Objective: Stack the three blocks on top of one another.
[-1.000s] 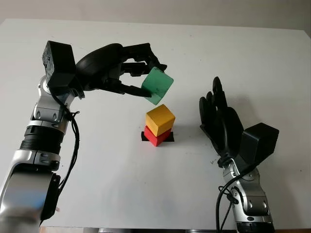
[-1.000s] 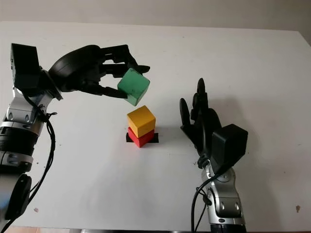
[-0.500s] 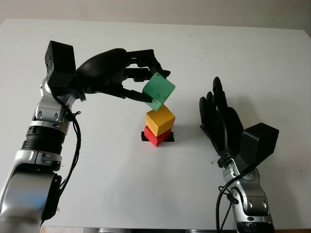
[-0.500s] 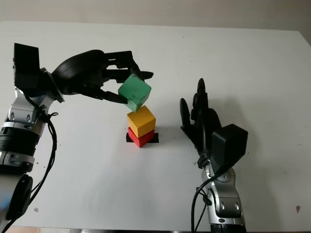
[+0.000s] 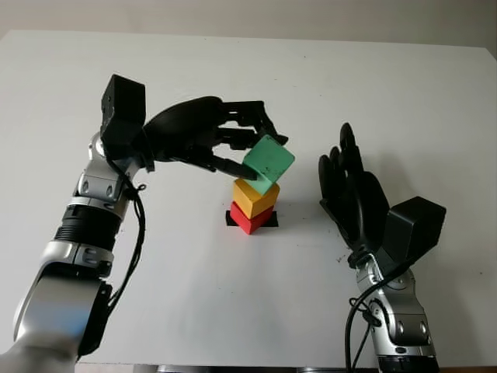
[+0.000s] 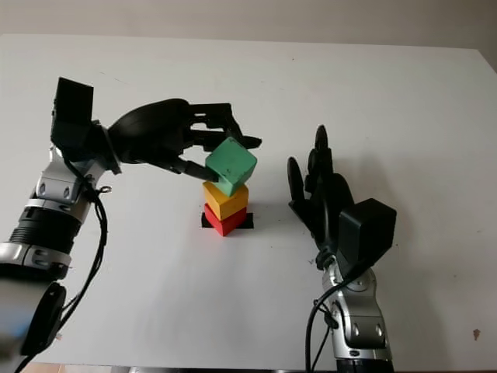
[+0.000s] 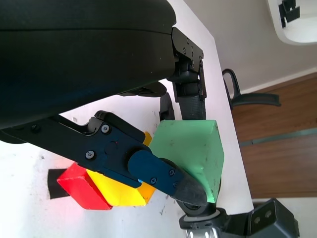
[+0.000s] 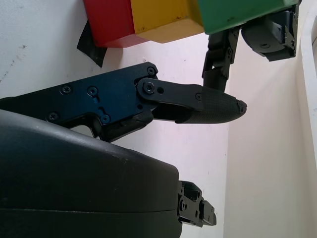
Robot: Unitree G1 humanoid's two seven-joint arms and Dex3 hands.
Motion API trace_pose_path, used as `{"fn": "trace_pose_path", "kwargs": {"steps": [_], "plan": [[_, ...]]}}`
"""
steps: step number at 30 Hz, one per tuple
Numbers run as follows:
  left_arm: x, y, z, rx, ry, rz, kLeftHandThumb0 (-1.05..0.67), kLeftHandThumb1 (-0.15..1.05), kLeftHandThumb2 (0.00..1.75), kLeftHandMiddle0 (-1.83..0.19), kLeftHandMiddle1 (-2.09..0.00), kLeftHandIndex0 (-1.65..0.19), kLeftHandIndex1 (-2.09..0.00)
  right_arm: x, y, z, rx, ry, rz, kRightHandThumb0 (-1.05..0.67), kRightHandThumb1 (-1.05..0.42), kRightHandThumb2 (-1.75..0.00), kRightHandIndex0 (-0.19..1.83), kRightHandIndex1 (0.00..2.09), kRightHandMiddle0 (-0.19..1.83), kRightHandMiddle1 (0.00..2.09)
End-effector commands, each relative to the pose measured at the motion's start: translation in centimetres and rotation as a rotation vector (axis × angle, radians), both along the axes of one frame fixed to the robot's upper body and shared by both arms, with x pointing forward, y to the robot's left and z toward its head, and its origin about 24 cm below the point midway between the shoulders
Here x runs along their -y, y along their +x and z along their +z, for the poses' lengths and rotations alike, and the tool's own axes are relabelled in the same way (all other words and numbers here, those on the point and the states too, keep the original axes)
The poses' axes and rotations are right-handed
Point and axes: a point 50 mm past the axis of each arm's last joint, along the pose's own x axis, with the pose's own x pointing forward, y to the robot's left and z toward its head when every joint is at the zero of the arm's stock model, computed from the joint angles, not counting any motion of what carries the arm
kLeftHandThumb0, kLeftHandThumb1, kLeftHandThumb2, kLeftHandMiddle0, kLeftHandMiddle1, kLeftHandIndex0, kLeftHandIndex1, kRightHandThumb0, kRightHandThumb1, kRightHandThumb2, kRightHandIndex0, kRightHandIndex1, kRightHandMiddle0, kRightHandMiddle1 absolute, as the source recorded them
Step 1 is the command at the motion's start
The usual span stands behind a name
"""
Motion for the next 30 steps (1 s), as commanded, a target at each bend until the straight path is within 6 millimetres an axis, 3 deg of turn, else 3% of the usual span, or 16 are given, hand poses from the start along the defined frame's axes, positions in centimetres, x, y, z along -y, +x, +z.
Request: {"fn": "trace_pose_path", "kwargs": {"steps": [1,5,13,30], "plan": [[0.2,-0.1,-0.3,-0.007,-0.003,-0.011,-0.42,1.05,0.10,-0.33,0.00,-0.36,-1.55,0.2,-0.2,0.5,0.029,0.001,-0.005,-0.71,-1.05,-0.54,-0.19,0.00,-0.19,0.00],[0.2,-0.1,-0.6,-0.005,0.003,-0.010,-0.41,1.05,0.10,-0.33,0.00,-0.33,-1.64,0.2,-0.2,0.6,0.031,-0.002,-0.004,-0.71,-1.05,-0.54,-0.19,0.00,-0.19,0.00],[-0.3,0.0,-0.5,-0.003,0.041,0.029,-0.39,1.05,0.07,-0.33,0.00,-0.37,-1.55,0.3,-0.3,0.5,0.031,0.000,0.000,-0.70,-1.05,-0.55,-0.19,0.00,-0.19,0.00],[-1.6,0.1,-0.3,0.025,0.009,0.055,-0.38,1.05,0.08,-0.34,0.00,-0.29,-1.59,0.6,-0.2,0.5,0.039,-0.011,0.007,-0.70,-1.05,-0.55,-0.19,0.00,-0.19,0.00]]}}
